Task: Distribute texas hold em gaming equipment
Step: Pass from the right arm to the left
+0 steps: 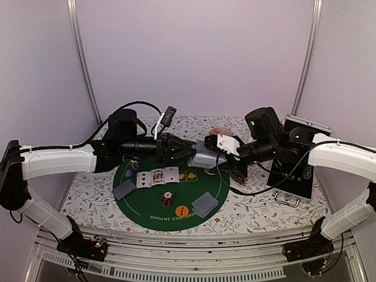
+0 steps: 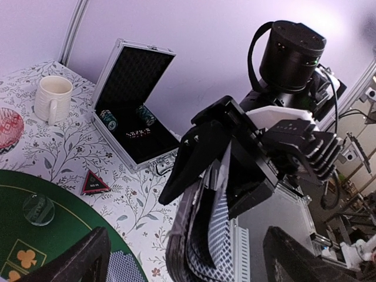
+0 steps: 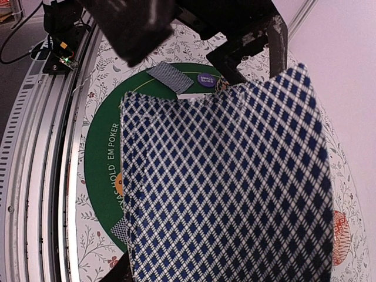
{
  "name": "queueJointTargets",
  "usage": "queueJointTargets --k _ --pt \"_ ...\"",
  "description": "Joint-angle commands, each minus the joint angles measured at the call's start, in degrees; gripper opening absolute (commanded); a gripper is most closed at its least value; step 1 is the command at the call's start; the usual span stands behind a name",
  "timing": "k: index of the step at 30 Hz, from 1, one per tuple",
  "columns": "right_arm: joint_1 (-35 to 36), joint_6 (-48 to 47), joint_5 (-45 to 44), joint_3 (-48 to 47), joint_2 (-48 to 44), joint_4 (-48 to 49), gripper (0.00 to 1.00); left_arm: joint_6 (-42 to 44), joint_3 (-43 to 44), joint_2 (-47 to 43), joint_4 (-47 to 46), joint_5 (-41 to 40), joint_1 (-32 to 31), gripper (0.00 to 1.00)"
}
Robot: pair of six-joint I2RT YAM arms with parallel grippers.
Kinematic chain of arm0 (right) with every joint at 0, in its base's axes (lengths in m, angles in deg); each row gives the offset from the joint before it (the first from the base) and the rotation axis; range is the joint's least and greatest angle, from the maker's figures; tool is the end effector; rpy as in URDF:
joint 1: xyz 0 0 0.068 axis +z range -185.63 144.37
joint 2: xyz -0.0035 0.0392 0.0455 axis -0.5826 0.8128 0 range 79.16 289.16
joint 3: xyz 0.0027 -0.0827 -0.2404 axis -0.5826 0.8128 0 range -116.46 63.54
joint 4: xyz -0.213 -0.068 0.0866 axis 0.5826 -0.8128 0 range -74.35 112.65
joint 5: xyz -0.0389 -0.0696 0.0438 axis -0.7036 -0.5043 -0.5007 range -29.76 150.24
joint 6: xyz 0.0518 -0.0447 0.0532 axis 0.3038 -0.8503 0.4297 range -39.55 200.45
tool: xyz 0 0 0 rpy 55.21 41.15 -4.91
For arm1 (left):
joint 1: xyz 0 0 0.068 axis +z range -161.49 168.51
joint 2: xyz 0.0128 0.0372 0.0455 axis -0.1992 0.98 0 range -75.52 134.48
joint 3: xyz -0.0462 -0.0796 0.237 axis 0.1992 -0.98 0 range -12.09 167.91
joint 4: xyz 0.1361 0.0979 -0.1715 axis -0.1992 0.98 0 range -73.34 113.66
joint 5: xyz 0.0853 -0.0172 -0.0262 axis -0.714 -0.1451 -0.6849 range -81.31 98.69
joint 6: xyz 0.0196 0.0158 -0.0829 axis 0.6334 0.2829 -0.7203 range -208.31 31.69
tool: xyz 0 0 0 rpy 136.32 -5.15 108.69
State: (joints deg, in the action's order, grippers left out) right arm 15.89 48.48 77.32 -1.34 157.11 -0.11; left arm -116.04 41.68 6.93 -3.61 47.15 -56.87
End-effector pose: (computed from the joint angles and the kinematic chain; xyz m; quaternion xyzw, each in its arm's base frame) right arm 0.1801 0.2628 0.2750 -0.6367 0.6119 0.2067 0.4212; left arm 0.2076 -0.2781 0.2827 0.3223 0.6733 -0.5677 0.3470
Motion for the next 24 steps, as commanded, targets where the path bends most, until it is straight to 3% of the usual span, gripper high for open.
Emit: queueJointTargets --k 1,13,17,20,22,24 --pt "0.9 0.2 0.2 -2.0 0.4 1.2 0.43 0.3 2.8 2.3 0.2 0.9 -0.9 0.88" --pt "2.0 -0.3 -1.0 -3.4 2.1 0.9 0.43 0.5 6.2 6.8 1.9 5.9 -2.0 0.33" --pt "1.9 -0.2 -1.4 -3.3 1.7 0.9 0.43 1.9 6.1 6.1 3.2 7.7 -2.1 0.00" --pt "1.9 -0.2 -2.2 -3.1 1.3 1.1 0.45 2.7 5.7 4.5 4.3 7.4 -2.0 0.00" --pt "2.0 0.2 -4.1 -2.9 1.1 1.7 0.55 3.1 5.5 3.3 5.3 6.1 -1.7 0.00" --pt "1.5 1.4 -6.3 -3.0 0.7 2.1 0.77 3.2 5.4 1.8 7.4 3.5 -0.3 0.00"
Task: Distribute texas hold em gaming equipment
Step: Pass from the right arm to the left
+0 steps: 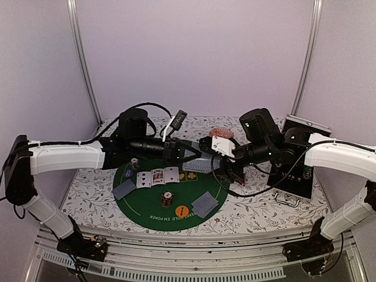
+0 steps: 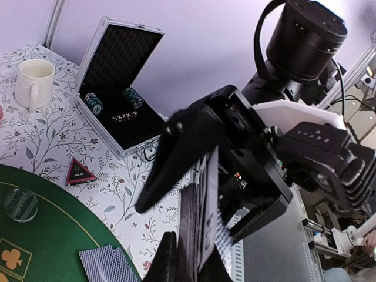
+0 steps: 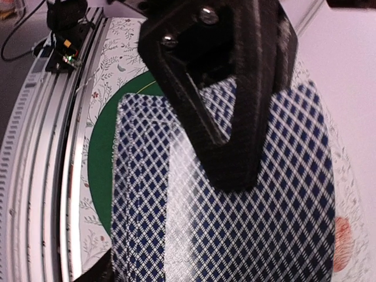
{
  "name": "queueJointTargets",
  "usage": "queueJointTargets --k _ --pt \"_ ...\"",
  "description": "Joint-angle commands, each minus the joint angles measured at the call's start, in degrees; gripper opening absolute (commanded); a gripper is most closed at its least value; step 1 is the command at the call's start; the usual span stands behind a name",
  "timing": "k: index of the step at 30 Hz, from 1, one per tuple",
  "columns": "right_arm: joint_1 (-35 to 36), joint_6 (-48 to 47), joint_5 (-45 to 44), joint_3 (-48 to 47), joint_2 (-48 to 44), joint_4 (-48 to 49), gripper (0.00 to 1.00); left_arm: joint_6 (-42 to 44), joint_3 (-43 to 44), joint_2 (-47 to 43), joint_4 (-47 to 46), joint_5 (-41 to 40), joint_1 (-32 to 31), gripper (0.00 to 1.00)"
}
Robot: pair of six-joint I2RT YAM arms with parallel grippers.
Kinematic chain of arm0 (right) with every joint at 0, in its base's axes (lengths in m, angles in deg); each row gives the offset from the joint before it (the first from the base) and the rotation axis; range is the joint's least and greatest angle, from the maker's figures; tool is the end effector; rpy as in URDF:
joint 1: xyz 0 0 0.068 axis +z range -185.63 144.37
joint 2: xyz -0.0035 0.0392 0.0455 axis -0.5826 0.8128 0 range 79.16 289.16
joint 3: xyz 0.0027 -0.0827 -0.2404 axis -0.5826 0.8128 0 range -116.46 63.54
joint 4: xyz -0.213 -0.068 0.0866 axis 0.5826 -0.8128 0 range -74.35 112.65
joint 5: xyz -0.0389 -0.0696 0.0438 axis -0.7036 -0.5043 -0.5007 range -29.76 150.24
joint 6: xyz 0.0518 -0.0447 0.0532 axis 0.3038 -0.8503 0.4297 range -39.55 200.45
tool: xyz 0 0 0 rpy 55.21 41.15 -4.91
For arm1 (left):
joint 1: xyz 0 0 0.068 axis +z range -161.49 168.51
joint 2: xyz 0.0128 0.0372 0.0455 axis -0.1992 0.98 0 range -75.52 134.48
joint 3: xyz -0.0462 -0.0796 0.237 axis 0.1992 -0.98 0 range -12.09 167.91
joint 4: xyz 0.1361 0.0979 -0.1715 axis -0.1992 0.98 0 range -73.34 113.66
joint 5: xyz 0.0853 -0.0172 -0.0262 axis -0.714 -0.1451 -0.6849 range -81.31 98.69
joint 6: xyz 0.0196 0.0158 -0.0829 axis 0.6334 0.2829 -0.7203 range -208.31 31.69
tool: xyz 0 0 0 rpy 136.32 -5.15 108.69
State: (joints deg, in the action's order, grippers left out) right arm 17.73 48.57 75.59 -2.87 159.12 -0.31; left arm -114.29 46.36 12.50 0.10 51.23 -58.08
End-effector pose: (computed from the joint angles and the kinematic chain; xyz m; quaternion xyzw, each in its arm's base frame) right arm 0.1781 0.2735 0.2729 -0.6435 0.6106 0.2002 0.4159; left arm 0.2106 -0.2979 0.2715 0.3526 0.6772 -0.5721 0.2995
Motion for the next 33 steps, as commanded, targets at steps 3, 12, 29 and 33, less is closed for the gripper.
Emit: queueJointTargets --k 3,12,29,33 --pt "-3.9 6.1 -8.4 -2.4 -1.4 2.4 0.99 1.4 1.2 -6.3 9.4 -4.5 4.9 0.00" --pt "-15.3 24.3 -20.9 -1.4 -1.6 0.6 0.99 5.9 -3.1 -22.1 23.5 -20.4 17.7 0.00" --pt "-21.0 52.5 -22.3 -2.4 20.9 -11.1 0.95 15.3 -11.5 -32.5 23.4 -34.7 23.7 0.00" --pt "-21.0 54.9 -20.3 -2.4 23.3 -10.5 0.94 15.6 -12.8 -34.4 23.1 -34.6 24.8 0.00"
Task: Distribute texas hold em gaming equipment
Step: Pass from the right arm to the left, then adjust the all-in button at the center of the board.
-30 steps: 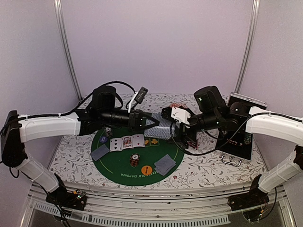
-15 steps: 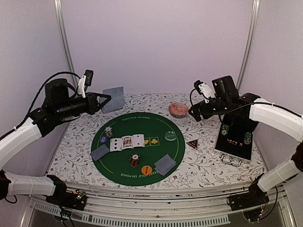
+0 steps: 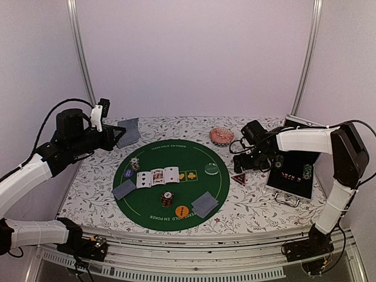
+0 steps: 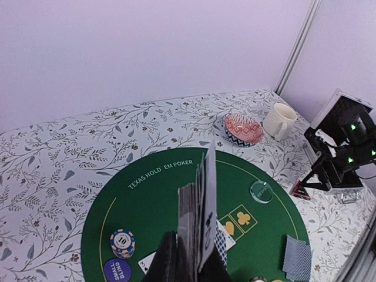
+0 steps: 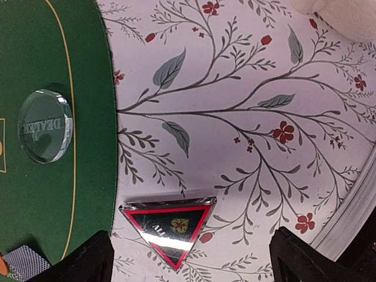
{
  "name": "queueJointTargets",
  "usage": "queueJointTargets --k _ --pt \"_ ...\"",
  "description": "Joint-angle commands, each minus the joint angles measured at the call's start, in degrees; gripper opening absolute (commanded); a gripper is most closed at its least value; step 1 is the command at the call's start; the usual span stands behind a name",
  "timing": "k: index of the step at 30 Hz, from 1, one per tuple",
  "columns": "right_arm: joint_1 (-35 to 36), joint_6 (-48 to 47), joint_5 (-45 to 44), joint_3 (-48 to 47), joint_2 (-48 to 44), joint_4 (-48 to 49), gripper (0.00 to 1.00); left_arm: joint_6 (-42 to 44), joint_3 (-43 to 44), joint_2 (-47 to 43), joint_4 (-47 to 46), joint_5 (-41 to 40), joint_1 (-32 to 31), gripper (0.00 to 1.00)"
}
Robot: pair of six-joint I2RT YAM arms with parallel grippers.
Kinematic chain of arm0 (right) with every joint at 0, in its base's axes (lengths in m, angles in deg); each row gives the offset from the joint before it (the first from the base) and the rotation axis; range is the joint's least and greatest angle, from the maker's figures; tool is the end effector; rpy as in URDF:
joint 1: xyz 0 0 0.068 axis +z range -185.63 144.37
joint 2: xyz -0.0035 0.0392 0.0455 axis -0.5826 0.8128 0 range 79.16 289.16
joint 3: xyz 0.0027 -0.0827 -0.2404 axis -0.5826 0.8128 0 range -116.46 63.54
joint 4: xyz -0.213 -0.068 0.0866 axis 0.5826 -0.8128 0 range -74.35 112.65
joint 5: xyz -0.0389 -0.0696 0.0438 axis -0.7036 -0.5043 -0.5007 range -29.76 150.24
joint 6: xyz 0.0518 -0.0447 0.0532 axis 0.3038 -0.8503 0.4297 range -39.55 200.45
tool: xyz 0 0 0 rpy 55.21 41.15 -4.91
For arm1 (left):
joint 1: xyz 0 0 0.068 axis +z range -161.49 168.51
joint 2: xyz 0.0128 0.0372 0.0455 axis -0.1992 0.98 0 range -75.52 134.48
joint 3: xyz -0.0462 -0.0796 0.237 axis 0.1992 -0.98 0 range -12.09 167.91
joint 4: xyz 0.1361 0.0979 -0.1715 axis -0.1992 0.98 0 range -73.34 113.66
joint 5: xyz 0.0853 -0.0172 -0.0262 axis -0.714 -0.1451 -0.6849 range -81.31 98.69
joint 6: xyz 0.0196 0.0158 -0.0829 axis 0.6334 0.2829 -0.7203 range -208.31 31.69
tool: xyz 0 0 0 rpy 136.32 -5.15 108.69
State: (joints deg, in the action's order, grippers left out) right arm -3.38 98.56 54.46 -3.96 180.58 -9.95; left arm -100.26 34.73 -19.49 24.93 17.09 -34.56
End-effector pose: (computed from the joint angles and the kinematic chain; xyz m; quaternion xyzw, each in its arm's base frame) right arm 0.2965 0.1780 0.1417 -0.1102 0.9717 0.0417 0.2048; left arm 0.2299 -0.1100 0.2953 0.1210 0.7962 -0.2338 0.5448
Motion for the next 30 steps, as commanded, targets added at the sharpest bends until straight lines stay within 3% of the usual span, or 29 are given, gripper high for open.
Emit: queueJointTargets --k 1,5,18,30 --pt "0.1 5.3 2.1 -1.3 2.4 -0.3 0.93 1.6 -1.5 -3.0 -1.9 -0.5 1.5 0.00" --pt "0.3 5.7 3.3 -3.7 4.8 -0.2 0.90 1.9 -2.4 -4.0 -2.6 -0.6 1.7 0.00" --pt "4.1 5.8 -4.1 -8.9 12.4 -7.1 0.91 2.2 -2.2 -2.5 -2.2 0.8 1.9 0.00" --pt "3.8 6.4 -10.0 -3.8 9.2 -7.5 0.88 2.4 -2.3 -2.8 -2.1 0.9 2.1 0.00"
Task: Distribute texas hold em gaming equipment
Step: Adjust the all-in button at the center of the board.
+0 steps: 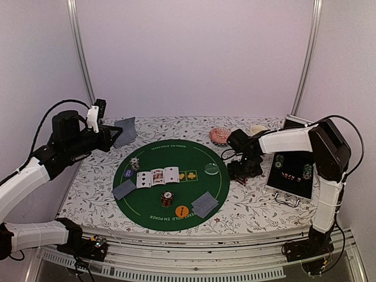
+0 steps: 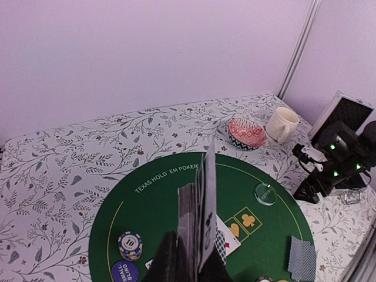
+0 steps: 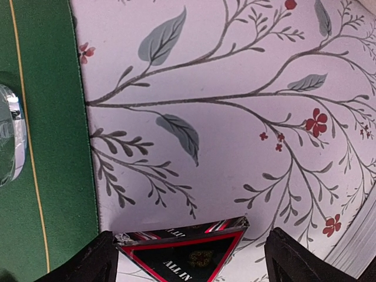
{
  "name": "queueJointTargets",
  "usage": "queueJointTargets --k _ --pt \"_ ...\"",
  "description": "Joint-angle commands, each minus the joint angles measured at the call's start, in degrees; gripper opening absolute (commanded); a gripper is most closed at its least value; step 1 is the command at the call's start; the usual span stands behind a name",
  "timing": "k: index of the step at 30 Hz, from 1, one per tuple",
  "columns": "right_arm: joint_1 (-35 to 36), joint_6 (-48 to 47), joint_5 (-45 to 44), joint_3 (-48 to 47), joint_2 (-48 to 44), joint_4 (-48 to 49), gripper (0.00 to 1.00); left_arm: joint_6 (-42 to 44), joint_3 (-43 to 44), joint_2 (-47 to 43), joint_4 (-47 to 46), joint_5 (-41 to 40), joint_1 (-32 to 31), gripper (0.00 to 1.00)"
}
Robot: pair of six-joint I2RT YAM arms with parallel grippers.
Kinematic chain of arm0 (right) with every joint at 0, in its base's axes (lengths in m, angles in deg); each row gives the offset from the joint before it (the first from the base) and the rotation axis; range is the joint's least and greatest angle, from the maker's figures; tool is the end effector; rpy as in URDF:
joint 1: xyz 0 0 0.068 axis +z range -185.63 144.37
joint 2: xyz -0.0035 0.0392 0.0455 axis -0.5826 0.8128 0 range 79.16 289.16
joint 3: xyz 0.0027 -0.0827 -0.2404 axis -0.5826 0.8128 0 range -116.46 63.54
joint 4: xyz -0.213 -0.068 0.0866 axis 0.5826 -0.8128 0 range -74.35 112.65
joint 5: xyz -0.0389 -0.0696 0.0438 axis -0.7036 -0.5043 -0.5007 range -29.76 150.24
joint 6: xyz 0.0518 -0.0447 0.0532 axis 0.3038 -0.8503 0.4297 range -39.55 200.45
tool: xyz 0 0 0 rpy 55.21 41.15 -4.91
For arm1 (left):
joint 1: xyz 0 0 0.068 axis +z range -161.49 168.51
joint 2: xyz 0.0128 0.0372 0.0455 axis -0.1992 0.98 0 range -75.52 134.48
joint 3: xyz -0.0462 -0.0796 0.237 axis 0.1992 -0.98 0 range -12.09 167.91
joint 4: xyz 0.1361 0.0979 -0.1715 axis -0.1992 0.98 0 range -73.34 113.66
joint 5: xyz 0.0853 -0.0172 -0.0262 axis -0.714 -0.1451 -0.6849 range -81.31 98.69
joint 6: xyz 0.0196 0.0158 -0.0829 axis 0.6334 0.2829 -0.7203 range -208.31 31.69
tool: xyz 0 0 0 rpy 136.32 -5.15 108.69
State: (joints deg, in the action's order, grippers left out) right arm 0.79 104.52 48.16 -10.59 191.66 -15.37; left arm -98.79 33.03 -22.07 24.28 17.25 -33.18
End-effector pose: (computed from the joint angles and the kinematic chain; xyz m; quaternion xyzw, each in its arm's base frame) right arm 0.2990 0.2007 0.1043 -0.0939 0.9831 -0.0310 0.1543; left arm 0.2247 -0.1016 0.2962 0.1225 0.7879 -0.2236 0.5605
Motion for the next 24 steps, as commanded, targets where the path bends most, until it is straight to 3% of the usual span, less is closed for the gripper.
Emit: queueJointTargets --k 1,7,14,17,24 --pt "-0.8 0.5 -3.9 3.5 -2.3 -2.0 0.88 0.9 -0.6 -0.3 -1.4 0.8 0.7 0.00" --pt "-2.3 -1.1 -2.5 4.2 -4.8 -0.9 0.88 0.9 -0.7 -0.4 -1.4 0.8 0.7 0.00" --pt "-2.3 -2.8 6.4 4.1 -6.6 4.8 0.90 0.8 -0.7 -0.4 -1.4 1.2 0.7 0.00" --pt "-2.4 0.7 3.6 5.2 -7.6 7.1 0.99 0.8 -0.7 -0.4 -1.5 1.5 0.7 0.00" --pt "-2.4 4.0 -1.9 7.4 -8.7 6.9 1.00 0.6 -0.7 -0.5 -1.5 2.1 0.7 0.00"
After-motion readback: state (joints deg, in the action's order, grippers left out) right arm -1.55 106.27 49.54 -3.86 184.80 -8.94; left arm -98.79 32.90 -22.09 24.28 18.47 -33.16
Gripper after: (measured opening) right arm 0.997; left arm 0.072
